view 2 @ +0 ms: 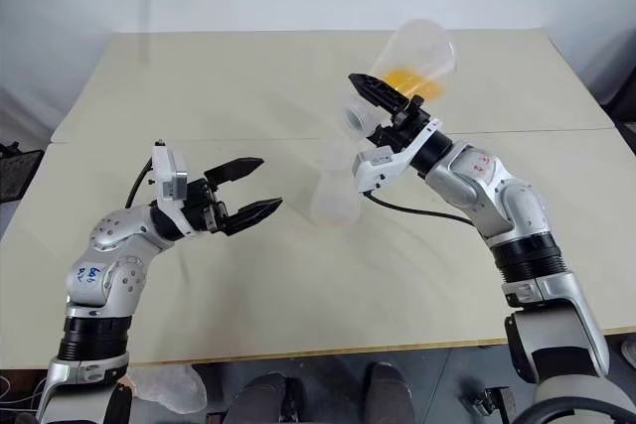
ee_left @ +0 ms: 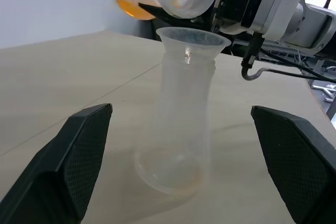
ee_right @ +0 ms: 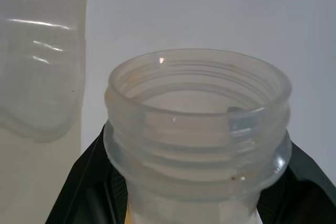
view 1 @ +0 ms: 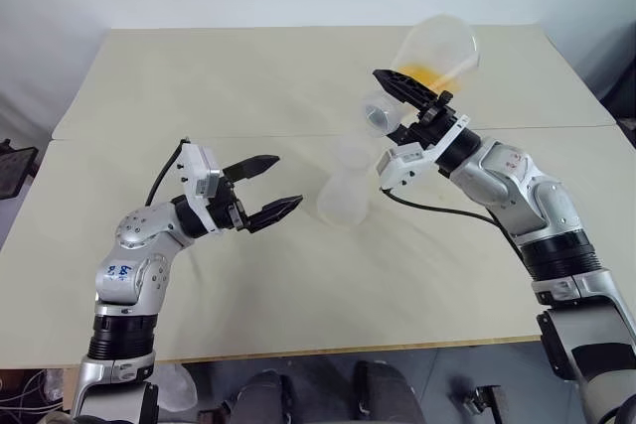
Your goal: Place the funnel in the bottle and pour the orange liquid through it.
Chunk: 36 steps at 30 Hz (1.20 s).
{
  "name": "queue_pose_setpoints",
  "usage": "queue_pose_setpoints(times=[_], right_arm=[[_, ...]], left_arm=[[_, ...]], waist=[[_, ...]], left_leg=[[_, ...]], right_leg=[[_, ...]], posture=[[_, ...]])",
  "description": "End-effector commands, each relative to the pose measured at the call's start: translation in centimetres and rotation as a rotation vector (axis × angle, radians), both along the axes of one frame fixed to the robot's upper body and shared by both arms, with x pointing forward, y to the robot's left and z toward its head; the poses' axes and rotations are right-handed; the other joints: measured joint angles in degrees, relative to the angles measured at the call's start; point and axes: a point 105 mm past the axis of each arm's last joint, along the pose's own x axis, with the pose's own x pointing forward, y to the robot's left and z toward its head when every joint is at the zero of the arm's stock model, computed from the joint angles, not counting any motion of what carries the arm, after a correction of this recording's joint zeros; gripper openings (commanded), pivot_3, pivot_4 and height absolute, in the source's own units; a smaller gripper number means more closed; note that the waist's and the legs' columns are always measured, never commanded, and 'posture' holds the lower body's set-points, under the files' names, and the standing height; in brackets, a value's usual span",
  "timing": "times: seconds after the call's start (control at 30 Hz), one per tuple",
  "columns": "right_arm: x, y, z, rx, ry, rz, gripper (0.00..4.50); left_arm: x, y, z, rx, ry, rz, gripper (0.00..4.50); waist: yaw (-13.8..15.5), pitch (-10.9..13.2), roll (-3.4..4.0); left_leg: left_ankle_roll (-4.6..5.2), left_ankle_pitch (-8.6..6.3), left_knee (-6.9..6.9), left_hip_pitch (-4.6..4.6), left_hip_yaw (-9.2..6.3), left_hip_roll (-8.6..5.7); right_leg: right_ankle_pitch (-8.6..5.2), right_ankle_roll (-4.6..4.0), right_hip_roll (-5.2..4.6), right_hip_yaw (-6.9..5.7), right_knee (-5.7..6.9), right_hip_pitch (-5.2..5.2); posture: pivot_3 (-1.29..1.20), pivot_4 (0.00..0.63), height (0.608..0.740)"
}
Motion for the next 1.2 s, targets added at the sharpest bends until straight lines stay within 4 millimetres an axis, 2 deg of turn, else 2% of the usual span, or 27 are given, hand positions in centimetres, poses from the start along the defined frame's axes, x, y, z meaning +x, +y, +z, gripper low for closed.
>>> queue_pose_setpoints(times=[0.03, 1.2], right_arm=[[-0.79, 0.14, 2.19, 0.008, -0.092, 0.025, 2.49], [-0.91, 0.47, 2.9, -0.047, -0.226, 0.017, 2.49]], left_arm=[[-0.58, -0.43, 0.77, -0.014, -0.04, -0.021, 4.5], [-0.58, -0.64, 1.41, -0.024, -0.073, -0.016, 4.5]], waist=[[-0.04, 0.0, 0.0], [-0.06, 0.0, 0.0]], left_leg=[[0.0, 0.0, 0.0, 0.0, 0.0, 0.0], [0.0, 0.0, -0.01, 0.0, 0.01, 0.02]], right_leg=[[0.0, 0.0, 0.0, 0.0, 0.0, 0.0], [0.0, 0.0, 0.01, 0.0, -0.01, 0.0]], posture=[[0.0, 0.15, 0.74], [0.0, 0.15, 0.74]])
